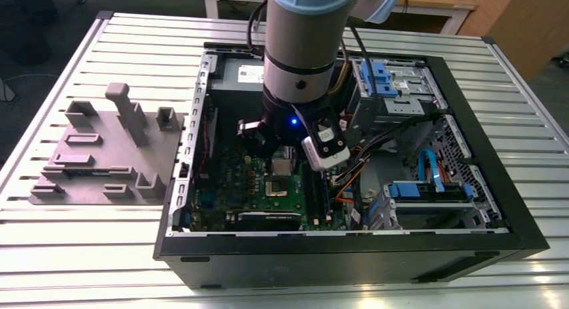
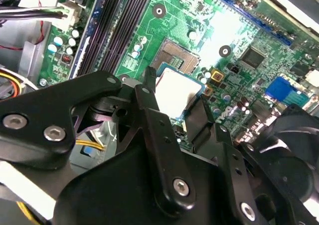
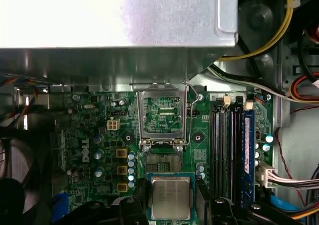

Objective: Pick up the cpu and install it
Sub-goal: 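Place the cpu into insertion slot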

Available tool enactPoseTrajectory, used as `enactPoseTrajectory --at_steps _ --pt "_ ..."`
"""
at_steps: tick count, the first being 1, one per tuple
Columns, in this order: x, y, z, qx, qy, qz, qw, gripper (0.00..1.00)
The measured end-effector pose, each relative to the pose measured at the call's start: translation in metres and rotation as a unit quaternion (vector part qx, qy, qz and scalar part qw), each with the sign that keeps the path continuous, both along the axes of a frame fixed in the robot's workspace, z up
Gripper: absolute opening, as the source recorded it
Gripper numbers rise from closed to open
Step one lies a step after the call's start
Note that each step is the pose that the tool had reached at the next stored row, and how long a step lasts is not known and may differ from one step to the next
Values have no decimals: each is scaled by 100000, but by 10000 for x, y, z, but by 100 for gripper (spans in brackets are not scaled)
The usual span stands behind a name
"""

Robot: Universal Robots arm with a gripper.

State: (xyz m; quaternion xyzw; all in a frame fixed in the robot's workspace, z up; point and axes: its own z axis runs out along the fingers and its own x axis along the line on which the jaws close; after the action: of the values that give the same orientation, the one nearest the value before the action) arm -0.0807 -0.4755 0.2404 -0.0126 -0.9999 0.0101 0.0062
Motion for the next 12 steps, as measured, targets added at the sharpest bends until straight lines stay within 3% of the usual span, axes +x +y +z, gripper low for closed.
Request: enactPoseTrajectory --at_steps 12 --pt "1 -25 -212 -9 106 112 100000 47"
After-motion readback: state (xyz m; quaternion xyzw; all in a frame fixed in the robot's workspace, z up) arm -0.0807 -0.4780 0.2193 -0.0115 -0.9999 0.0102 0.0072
